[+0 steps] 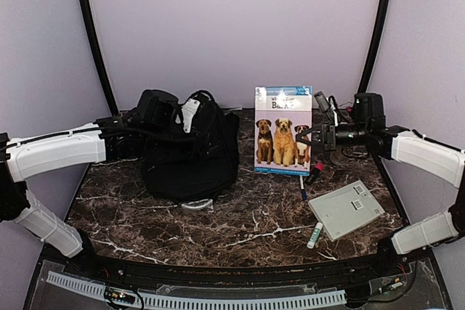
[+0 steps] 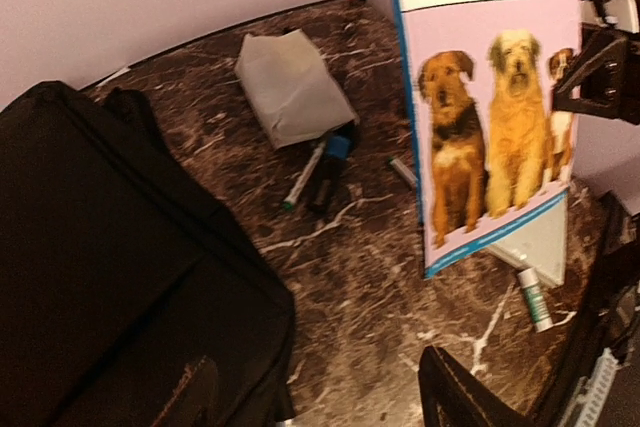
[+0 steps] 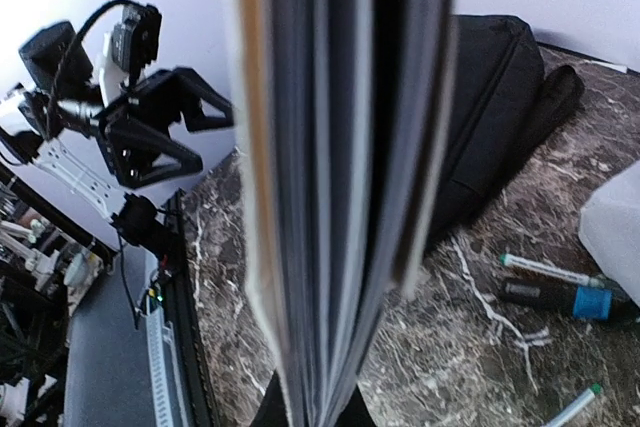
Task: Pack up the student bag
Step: Pick up the largest pocket of the bag from the student bag.
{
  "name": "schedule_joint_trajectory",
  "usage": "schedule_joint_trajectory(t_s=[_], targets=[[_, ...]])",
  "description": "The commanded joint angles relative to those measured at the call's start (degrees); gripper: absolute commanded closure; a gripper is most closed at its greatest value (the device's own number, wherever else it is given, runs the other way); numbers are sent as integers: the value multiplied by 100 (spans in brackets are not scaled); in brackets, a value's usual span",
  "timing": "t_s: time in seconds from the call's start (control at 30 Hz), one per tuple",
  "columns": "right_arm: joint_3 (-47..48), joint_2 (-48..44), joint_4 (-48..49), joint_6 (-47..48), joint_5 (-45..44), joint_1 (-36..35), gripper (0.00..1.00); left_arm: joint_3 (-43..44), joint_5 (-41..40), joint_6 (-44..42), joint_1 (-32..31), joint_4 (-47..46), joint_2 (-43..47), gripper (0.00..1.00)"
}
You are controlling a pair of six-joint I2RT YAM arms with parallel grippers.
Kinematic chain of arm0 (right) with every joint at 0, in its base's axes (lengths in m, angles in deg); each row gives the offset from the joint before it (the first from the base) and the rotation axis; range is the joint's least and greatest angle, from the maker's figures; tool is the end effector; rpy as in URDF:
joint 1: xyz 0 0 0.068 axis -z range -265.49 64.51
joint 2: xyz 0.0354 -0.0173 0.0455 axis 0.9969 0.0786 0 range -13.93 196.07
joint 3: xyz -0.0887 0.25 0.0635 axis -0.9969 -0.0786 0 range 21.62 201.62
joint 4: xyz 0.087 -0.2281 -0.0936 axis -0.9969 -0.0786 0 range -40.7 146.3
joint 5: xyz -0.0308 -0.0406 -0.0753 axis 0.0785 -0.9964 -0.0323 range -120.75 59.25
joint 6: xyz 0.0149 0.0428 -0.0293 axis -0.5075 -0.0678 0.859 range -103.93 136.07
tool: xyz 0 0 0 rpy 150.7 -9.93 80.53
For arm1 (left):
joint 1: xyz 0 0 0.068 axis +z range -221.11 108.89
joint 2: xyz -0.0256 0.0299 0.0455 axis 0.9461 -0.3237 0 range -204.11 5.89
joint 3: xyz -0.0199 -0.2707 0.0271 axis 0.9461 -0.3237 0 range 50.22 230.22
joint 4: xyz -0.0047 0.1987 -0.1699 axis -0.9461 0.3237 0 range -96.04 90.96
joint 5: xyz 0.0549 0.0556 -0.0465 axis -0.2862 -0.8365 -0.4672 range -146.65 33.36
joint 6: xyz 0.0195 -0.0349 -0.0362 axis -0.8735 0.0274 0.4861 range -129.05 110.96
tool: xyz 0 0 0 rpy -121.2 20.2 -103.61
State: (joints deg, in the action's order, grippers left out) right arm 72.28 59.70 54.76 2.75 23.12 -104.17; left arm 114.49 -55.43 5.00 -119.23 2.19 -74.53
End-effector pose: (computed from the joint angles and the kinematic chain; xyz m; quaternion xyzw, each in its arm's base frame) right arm 0.2570 0.1173 0.2869 -0.2798 0.7376 0.4991 0.3586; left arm 0.2183 -0.2447 0.3181 0.2517 0.8019 -0.2873 0.4594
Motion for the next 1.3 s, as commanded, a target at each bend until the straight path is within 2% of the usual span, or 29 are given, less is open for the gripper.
schedule_joint_trajectory(t_s=[0.0, 0.1, 0.17, 0.57, 0.93, 1.13, 1.27], targets=[[-644, -614, 220, 829, -364, 162, 100, 451, -1255, -1558, 31, 2278, -621, 31], [-909, -711, 427, 887, -393, 363, 100, 620, -1331, -1963, 31, 2930, -1122, 35], [-963, -689, 456, 907, -460, 424, 100, 740, -877, -2272, 31, 3224, -1409, 39], [-1094, -811, 523, 963, -405, 453, 100, 1788, -1068, -2408, 98, 3795, -2579, 37], [-1149, -861, 564, 998, -392, 478, 100, 2031, -775, -2614, 178, 3936, -2982, 39], [-1158, -828, 590, 1001, -391, 479, 100, 1934, -1004, -2579, 250, 3752, -3148, 55], [-1156, -797, 582, 998, -401, 479, 100, 1978, -1017, -2572, 259, 3705, -3157, 78]])
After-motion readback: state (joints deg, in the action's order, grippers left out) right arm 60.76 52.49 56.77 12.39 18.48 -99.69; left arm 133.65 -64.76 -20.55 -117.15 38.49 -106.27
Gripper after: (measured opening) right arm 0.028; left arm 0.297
